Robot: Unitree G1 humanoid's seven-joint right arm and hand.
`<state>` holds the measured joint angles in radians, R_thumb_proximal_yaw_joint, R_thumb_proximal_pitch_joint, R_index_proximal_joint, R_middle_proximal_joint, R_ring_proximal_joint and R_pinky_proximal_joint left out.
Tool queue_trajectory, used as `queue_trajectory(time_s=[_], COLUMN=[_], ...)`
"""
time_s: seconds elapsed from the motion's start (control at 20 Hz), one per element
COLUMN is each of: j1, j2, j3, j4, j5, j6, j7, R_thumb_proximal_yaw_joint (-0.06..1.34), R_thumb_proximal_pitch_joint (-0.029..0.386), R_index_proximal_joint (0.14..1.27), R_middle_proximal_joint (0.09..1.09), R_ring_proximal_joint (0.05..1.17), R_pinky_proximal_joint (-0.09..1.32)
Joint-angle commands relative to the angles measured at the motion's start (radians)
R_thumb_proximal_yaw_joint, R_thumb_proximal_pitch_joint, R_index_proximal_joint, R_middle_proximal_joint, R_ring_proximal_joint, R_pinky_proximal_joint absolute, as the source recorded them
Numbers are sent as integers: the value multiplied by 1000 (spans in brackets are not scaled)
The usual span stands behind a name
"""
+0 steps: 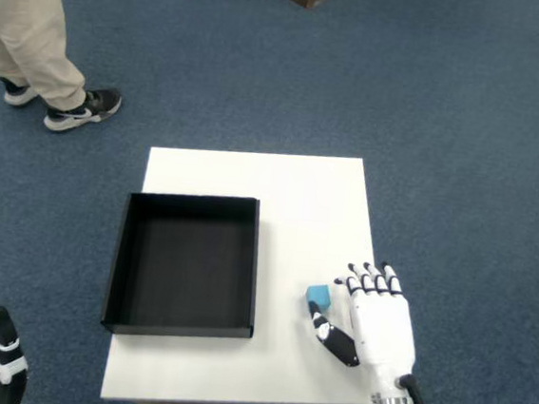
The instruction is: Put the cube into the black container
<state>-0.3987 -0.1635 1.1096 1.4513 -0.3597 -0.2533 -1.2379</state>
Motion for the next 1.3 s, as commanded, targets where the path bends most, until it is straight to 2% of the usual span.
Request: queue_trajectory(time_s=[0.05, 0.8, 1.3], j1=[-29, -23, -23], j2=[-11, -7, -6], j3=[-8, 22, 38], j4=[-22, -45, -61], j5=[8, 8, 18], j6=[11, 48, 67], j7=[-3, 109, 123], R_thumb_proximal_yaw_joint=[407, 395, 366], R_thumb_proximal_pitch_joint=[101, 91, 80], R_index_proximal_joint=[591, 574, 563], R_middle_proximal_joint=[314, 288, 271], R_ring_proximal_joint=[273, 244, 236], R_pinky_proximal_joint=[176, 132, 119])
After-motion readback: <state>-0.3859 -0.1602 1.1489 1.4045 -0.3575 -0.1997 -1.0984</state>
